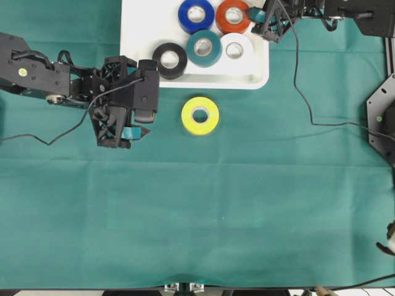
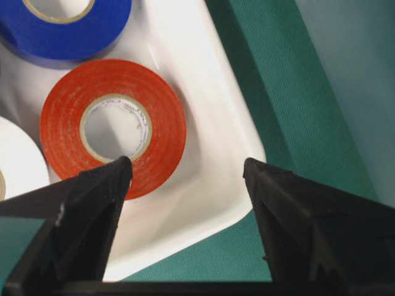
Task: Put the tape alternately from left to right into the white case.
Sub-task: 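Release the orange-red roll and pull the right gripper back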
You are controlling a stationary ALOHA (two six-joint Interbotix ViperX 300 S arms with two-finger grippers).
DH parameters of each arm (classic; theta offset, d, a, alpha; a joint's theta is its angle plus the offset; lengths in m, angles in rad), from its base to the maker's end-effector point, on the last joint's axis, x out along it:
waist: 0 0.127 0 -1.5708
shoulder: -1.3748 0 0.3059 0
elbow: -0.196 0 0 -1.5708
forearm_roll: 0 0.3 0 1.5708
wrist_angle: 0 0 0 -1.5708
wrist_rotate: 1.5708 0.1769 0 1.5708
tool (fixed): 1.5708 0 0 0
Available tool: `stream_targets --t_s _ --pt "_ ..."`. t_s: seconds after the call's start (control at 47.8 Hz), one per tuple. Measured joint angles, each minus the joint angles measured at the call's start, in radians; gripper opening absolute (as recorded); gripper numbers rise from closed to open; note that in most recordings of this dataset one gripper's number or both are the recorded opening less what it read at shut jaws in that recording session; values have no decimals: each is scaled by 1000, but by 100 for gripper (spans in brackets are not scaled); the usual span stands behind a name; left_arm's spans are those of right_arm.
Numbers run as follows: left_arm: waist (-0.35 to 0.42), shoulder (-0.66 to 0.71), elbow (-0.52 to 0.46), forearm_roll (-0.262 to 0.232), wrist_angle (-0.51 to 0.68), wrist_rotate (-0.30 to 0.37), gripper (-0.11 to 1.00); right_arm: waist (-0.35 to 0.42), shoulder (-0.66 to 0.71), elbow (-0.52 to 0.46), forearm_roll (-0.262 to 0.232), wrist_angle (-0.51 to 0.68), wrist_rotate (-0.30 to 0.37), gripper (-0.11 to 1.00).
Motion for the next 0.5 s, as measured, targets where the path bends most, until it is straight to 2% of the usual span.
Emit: stream_targets --t_s 0.23,0.503 --pt "0 0 0 -2 -2 0 85 21 -44 44 2 -20 5 81" --pt "0 0 0 0 -3 0 85 97 -133 130 2 -126 17 81"
